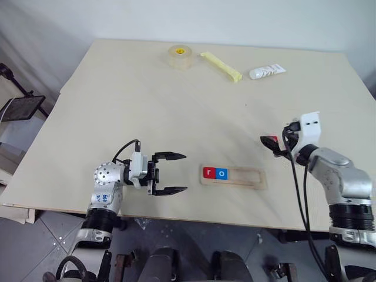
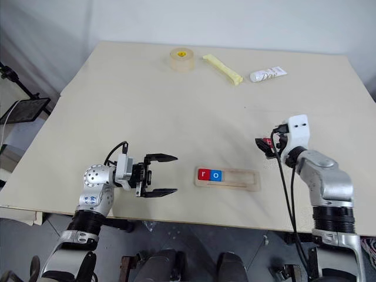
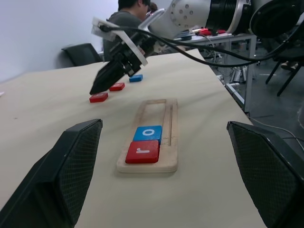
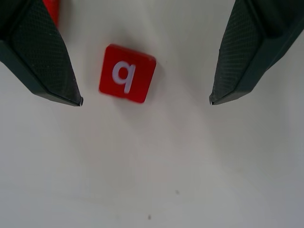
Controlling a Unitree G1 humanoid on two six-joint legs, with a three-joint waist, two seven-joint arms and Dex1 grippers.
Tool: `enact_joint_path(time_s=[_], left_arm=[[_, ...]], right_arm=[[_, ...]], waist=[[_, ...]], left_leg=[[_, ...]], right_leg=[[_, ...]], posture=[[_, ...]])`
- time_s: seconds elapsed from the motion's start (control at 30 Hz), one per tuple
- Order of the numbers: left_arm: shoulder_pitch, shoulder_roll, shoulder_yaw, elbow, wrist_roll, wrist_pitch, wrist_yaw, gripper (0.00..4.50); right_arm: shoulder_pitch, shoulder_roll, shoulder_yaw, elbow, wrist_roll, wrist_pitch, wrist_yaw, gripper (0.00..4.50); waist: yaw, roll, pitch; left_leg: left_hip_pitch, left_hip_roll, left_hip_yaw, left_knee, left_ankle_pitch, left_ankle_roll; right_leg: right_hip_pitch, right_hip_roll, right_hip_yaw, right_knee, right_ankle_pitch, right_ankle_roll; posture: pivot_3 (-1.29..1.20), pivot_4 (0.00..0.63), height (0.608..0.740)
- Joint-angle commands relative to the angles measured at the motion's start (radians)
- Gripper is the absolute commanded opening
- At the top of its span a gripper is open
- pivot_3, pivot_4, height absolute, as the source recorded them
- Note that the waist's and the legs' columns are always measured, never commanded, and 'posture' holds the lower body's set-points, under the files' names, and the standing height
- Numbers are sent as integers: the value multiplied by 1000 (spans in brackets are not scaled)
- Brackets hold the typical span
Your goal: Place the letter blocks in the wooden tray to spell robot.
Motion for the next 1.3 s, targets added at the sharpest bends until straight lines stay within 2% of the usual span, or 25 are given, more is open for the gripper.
enact_joint_path(time_s=[0.03, 0.33, 0.43, 0.67, 0.8, 0.93, 1.07, 1.2, 1.3], left_arm=[[17, 8, 1, -56, -17, 2, 18, 4459], [34, 12, -2, -82, -19, 11, 34, 4459], [30, 12, -3, -77, -21, 7, 33, 4500], [29, 22, 2, -52, -29, -1, 5, 4500], [17, 35, 12, -5, -35, -17, -20, 4500], [5, 45, 23, 36, -41, -32, -45, 4500], [-18, 55, 33, 94, -39, -51, -78, 4500], [-37, 52, 35, 122, -42, -59, -97, 4500], [-44, 50, 38, 132, -45, -60, -105, 4500]], right_arm=[[-26, 29, -5, 34, -40, -40, -52, 4500], [-10, 101, -15, 48, -73, -63, -114, 4500], [2, 117, -25, 42, -75, -63, -141, 3903], [37, 143, -35, -37, -65, -51, -175, 1480], [62, 146, -42, -151, -48, -48, -173, 1456], [139, 146, -66, -354, -1, 6, -170, 1456], [369, 195, -134, -669, 29, 71, -240, 1456], [512, 241, -162, -777, 15, 85, -291, 1456], [558, 251, -168, -809, 19, 89, -301, 1456]], waist=[[-2, 0, 0], [-19, 0, 0], [-22, 0, 0], [-22, 0, 0], [-22, 0, 0], [-22, 0, 0], [-8, 0, 0], [-8, 0, 0], [-9, 0, 0]], left_leg=[[0, 0, 0, 0, 0, 0], [0, 0, 0, 0, 0, 0], [1, 0, 0, 0, 0, 0], [1, 1, -1, 0, 0, 0], [1, 1, -1, 0, 0, 0], [1, 1, 0, -1, 0, 0], [1, 0, -3, -2, -1, -1], [1, -1, 0, -1, -1, 0], [2, -1, 0, -1, 0, 0]], right_leg=[[0, 0, 0, 0, 0, 0], [0, 0, 0, 1, 0, 0], [0, 0, 0, 2, 0, 0], [0, 0, 0, 2, 0, 0], [-1, 0, 0, 2, 0, 0], [-1, 0, 0, 2, 0, 0], [-1, 1, 0, 3, 0, 0], [-1, 0, 2, 3, 0, 0], [-1, 0, 3, 3, 0, 0]], posture=[[0, 150, 740], [0, 150, 740], [0, 150, 740], [0, 150, 740], [0, 150, 740], [0, 150, 740], [0, 150, 740], [0, 150, 740], [0, 150, 740]])
